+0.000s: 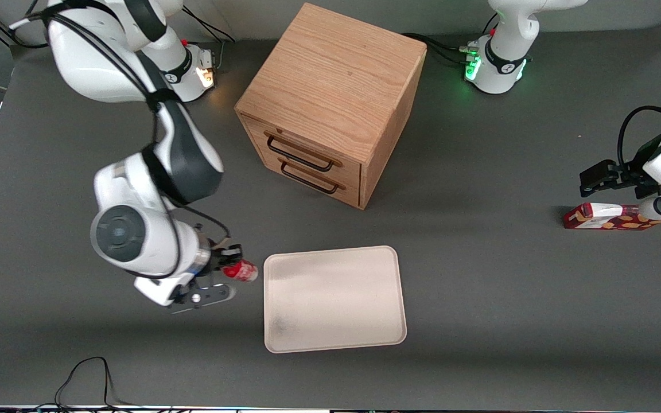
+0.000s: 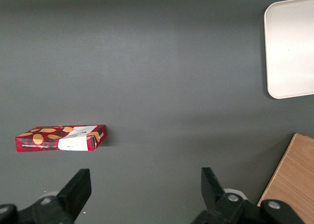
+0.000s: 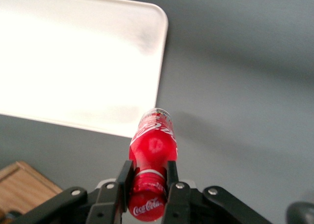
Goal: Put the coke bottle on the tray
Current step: 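Carry the held bottle over to the cream tray's edge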
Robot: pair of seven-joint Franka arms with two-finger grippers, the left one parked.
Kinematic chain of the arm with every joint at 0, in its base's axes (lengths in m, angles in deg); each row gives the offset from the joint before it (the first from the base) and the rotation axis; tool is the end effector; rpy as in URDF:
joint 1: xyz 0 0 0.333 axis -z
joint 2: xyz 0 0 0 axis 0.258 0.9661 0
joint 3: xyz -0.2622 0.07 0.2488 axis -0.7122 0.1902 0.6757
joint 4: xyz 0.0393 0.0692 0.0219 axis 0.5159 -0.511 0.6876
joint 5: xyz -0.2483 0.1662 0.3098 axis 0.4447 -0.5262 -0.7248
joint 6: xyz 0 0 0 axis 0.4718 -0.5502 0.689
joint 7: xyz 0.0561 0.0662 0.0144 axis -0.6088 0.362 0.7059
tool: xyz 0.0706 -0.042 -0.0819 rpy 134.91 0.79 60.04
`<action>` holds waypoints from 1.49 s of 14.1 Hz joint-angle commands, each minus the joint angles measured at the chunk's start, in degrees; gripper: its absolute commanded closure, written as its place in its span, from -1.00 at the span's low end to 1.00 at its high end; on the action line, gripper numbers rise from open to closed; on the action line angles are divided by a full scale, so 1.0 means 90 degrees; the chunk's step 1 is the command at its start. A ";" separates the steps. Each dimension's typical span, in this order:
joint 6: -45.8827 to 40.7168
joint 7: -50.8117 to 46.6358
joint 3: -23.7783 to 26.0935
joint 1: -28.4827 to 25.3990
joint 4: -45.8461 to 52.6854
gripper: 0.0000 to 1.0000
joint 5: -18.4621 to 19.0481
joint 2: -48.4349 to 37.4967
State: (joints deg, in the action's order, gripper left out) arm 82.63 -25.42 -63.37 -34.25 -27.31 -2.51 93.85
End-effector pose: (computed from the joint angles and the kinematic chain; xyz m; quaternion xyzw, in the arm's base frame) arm 0.7719 0.3204 0.4272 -0.9936 -0.1078 0.0288 0.0196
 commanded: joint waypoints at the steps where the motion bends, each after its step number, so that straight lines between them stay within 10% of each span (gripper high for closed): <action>1: 0.0434 -0.0174 0.0072 -0.0072 0.0408 1.00 0.0137 0.0424; 17: 0.2291 0.0060 0.0054 -0.0004 0.0418 1.00 0.0234 0.1128; 18: 0.2331 0.0099 0.0044 -0.0004 0.0418 0.59 0.0234 0.1128; 19: 0.2457 0.0128 0.0005 -0.0004 0.0408 -0.71 0.0234 0.1128; 21: 0.2546 0.0089 0.0004 -0.0004 0.0369 -0.98 0.0234 0.1118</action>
State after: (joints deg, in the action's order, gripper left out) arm 105.09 -25.30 -63.46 -34.31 -26.41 -1.67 102.78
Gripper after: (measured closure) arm 0.542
